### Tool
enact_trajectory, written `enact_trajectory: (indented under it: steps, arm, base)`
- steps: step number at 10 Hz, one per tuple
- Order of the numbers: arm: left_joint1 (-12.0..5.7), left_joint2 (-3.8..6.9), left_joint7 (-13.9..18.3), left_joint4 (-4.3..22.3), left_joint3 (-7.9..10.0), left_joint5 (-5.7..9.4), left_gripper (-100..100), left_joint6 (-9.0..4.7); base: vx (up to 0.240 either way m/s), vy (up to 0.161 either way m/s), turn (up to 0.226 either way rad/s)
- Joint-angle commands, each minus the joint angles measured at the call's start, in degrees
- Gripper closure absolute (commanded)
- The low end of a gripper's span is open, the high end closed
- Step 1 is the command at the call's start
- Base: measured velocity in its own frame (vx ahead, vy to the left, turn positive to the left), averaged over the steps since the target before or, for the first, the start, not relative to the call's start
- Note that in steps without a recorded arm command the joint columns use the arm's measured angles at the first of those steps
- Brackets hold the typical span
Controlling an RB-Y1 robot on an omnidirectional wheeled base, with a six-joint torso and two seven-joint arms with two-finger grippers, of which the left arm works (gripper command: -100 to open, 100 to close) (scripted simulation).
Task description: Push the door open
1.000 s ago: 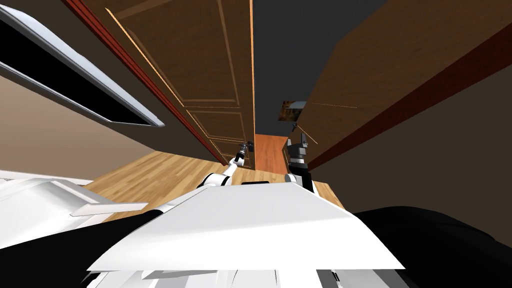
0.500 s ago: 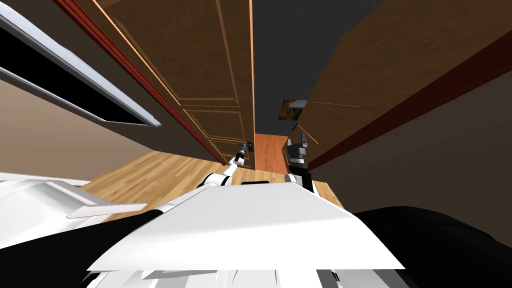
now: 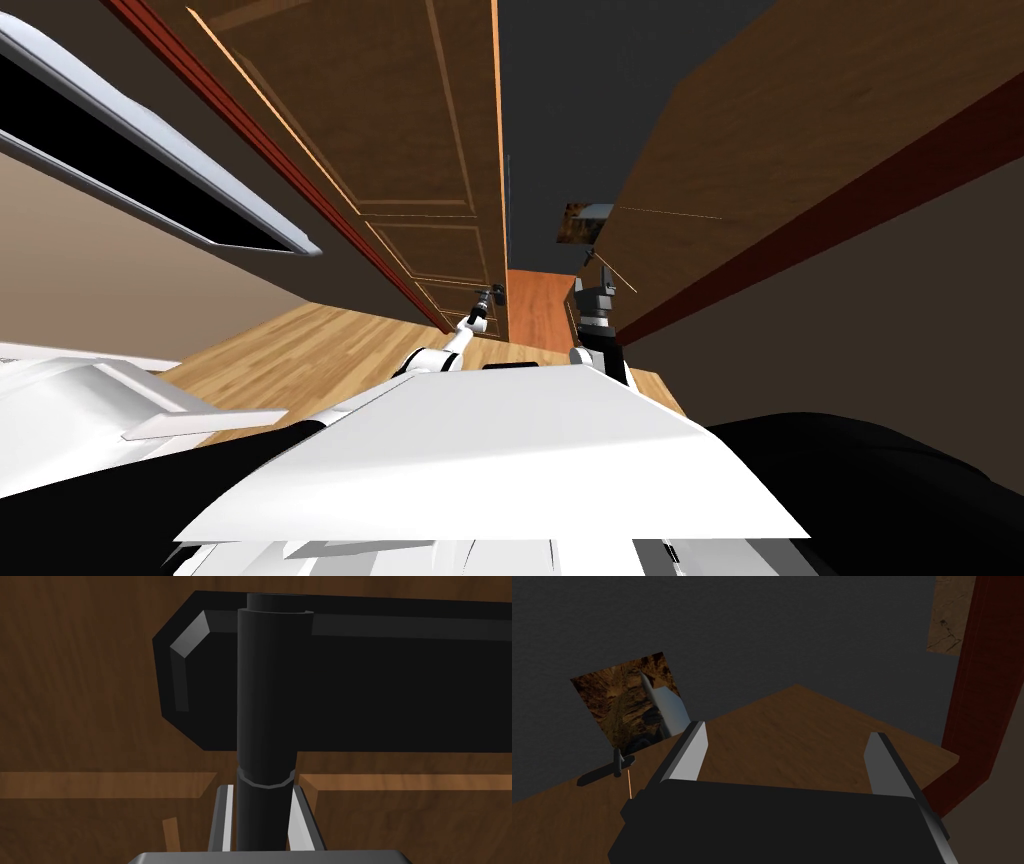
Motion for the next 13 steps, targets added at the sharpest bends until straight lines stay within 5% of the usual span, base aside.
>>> enact_trajectory:
  steps: [1,5,13]
  arm:
    - [-0.85,1.33,-0.06,-0.04,0.94,0.38,100,-0.24]
    - [-0.80,1.69,-0.26,-0.02,1.44,0.57,100,-0.19]
    - [-0.43,3.77,-1.77,0.07,5.22,2.03,100,0.18]
  base:
    - [0.144,-0.116,0.031]
    - [0.102,-0.049,0.011]
    - [0.130,-0.100,0.051]
